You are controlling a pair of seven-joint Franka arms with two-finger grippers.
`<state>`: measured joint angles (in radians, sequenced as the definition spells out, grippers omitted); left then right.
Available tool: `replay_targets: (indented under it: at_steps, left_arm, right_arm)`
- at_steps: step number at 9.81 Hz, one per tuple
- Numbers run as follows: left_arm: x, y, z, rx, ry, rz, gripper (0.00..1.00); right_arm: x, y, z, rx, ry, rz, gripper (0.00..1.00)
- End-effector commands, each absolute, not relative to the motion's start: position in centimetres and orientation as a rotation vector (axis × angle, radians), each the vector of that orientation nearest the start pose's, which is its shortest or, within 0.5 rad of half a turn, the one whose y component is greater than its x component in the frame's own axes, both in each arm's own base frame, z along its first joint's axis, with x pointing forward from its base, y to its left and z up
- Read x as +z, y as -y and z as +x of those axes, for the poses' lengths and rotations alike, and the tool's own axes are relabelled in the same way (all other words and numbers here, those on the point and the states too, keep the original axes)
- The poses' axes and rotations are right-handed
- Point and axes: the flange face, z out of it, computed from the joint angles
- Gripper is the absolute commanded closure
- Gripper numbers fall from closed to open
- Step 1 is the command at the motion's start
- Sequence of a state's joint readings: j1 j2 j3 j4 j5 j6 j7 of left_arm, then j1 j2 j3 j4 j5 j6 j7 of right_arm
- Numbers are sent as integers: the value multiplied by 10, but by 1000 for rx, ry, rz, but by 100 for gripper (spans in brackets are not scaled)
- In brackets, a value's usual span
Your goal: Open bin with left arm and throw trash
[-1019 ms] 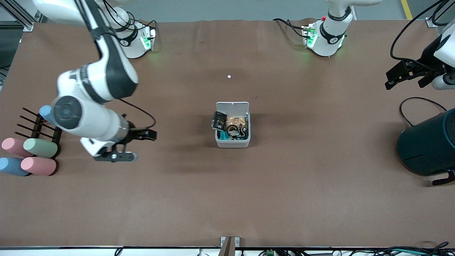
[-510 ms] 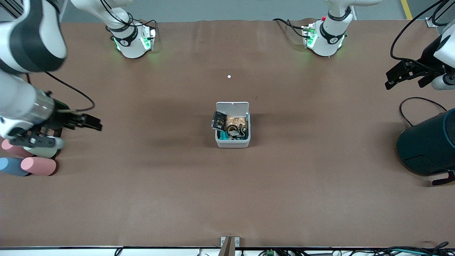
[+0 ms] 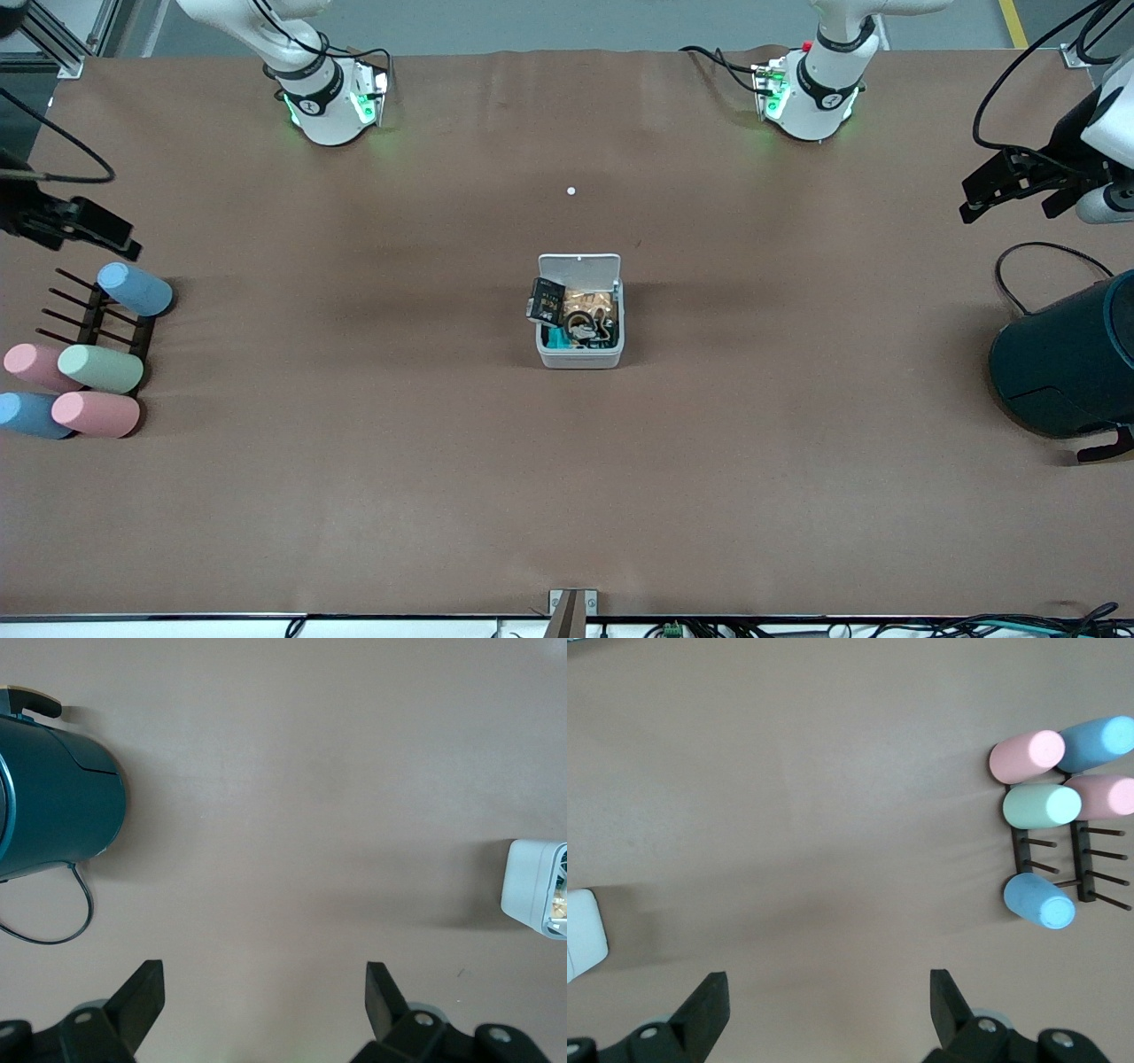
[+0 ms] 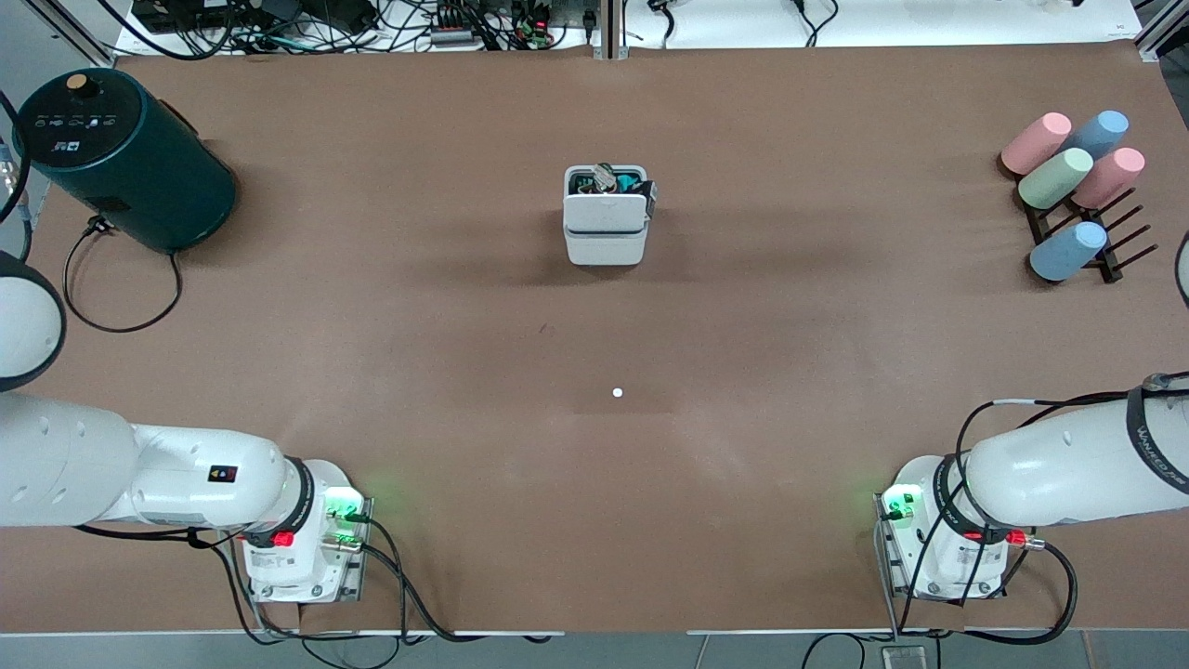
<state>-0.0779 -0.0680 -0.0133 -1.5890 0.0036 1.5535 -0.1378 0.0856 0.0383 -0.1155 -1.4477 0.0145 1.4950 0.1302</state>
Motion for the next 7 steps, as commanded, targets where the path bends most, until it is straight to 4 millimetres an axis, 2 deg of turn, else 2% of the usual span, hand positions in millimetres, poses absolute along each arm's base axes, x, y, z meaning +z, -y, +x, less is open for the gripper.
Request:
replay_targets:
  at_steps: [1,4,7]
  left_arm:
    - [657,50,529,-51,65,-3142,0]
    - [655,49,530,-46,63,-3142,0]
    - [657,47,531,-50,70,-3143,0]
  right_arm:
    - [665,32,548,-39,-229,-3138,0]
    - [661,43,547,-29,-207,-3134,0]
    - [664,41,546,-34,-202,-3132,0]
